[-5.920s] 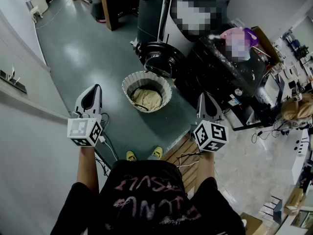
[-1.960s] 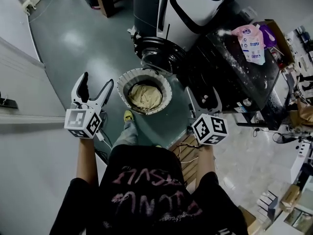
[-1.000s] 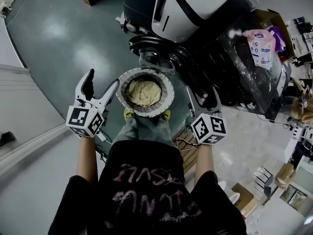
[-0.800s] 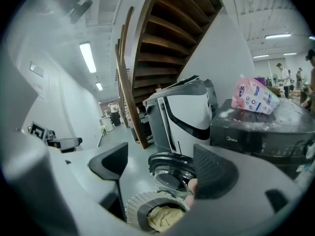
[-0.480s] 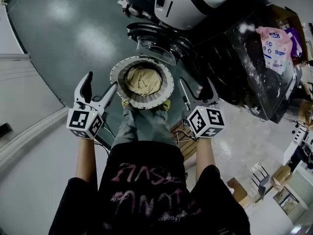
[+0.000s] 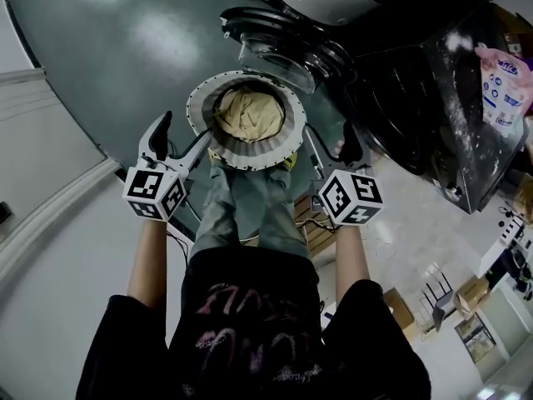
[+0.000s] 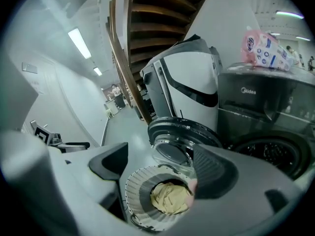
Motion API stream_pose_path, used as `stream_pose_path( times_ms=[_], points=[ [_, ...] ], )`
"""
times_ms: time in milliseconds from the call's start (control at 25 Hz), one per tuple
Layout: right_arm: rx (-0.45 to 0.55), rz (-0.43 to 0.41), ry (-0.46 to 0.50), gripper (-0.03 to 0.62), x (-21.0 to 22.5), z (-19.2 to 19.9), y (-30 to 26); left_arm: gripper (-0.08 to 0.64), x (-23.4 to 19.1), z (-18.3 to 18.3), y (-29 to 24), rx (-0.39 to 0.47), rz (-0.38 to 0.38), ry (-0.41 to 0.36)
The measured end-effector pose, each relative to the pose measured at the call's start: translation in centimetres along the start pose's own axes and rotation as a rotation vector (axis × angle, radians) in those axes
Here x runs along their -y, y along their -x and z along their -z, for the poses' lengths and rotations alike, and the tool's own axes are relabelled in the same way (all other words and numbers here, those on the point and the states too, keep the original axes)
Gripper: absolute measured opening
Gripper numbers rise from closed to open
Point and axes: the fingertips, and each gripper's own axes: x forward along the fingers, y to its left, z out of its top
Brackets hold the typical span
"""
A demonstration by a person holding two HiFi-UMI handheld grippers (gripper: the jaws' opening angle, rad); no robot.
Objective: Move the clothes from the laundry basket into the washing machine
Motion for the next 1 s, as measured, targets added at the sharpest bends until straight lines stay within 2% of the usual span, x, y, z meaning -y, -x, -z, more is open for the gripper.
stream_pose_path(
  times_ms=[480,1000],
  points=[
    [-0.112,0.014,-0.052,0.413,2.8,10.3,-7.3,0.407,-2.6,9.2,-8.3,-0.093,-0.008,0.06],
    [-0.245,-0.04,-0.039,0.407,4.4,21.7,-16.6,0.396,-6.3,21.1,-17.5,-0.232,-0.025,0.118]
  ],
)
